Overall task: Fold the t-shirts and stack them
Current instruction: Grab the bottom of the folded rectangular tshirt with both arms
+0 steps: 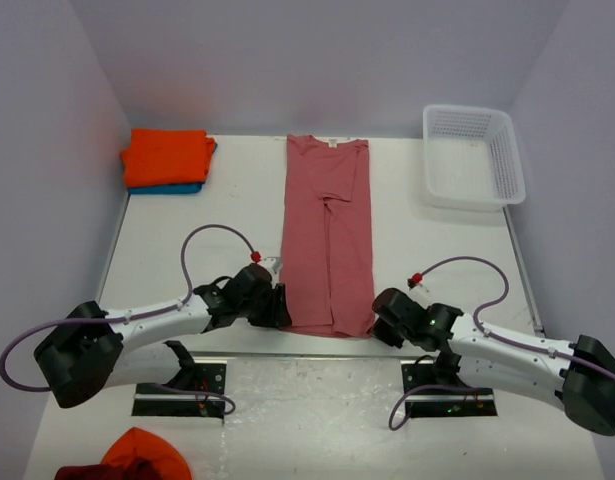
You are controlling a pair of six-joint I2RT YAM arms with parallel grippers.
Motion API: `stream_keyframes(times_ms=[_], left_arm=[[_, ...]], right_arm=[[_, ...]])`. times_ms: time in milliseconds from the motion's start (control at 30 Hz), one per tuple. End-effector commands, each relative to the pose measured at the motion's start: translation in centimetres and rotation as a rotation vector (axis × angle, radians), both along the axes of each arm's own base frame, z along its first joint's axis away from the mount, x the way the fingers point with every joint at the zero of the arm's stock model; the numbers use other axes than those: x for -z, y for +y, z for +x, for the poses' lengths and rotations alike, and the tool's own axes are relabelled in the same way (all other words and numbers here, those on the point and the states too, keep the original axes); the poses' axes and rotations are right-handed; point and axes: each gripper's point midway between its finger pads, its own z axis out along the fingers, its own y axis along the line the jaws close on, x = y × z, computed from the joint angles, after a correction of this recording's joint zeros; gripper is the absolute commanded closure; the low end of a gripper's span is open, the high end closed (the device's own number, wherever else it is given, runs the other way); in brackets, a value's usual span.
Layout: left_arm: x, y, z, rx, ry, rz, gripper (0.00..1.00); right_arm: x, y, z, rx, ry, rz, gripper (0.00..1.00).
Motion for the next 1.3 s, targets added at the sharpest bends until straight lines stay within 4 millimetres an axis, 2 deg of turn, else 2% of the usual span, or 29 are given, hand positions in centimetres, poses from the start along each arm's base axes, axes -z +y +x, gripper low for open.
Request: stream_keyframes(times_ms=[0, 167, 400, 500, 567, 600, 633, 767, 967, 1167, 1267], left_arm=[[0.4, -0.2, -0.8, -0.027, 0.016, -0.01, 0.53], [1.3, 0.1, -0.8, -0.036, 0.022, 0.013, 0.55], [1.1, 0.3, -0.6, -0.056, 0.008, 0.015, 0.57], [1.1, 0.5, -0.8, -0.061, 0.013, 0.015, 0.63], [1.4, 0.9, -1.2, -0.062, 0.025, 0.021, 0.8], [1.4, 1.0, -1.3, -0.066, 0.031, 0.023, 0.98], [1.6, 1.3, -1.5, -0.068, 0.037, 0.028, 1.0], [2.0, 1.7, -2.3, -0.064, 0.061, 0.034, 1.0], [1.6, 1.3, -3.7, -0.023, 0.081, 0.013, 1.0], [1.4, 0.4, -5.6, 0.029, 0.107, -0.001, 1.0], [1.1, -0.2, -6.6, 0.048, 0.111, -0.002, 1.0]], right_arm=[[0.2, -0.7, 0.0, 0.01, -0.015, -0.019, 1.0], [0.5, -0.6, -0.1, 0.004, -0.01, -0.02, 1.0], [0.3, -0.5, 0.0, -0.005, -0.012, -0.025, 1.0], [0.3, -0.4, 0.0, -0.011, -0.013, -0.023, 1.0], [0.3, -0.5, 0.0, -0.014, -0.008, -0.04, 1.0], [0.2, -0.5, 0.2, -0.019, -0.012, -0.051, 1.0], [0.2, -0.5, 0.2, -0.027, -0.011, -0.064, 1.0], [-0.4, -0.2, 0.6, -0.079, -0.022, -0.109, 1.0], [-0.5, -0.3, 0.7, -0.172, -0.035, -0.213, 1.0], [-1.2, 1.3, -0.2, -0.258, -0.058, -0.186, 1.0], [-1.9, 2.2, -1.3, -0.281, -0.058, -0.189, 1.0]])
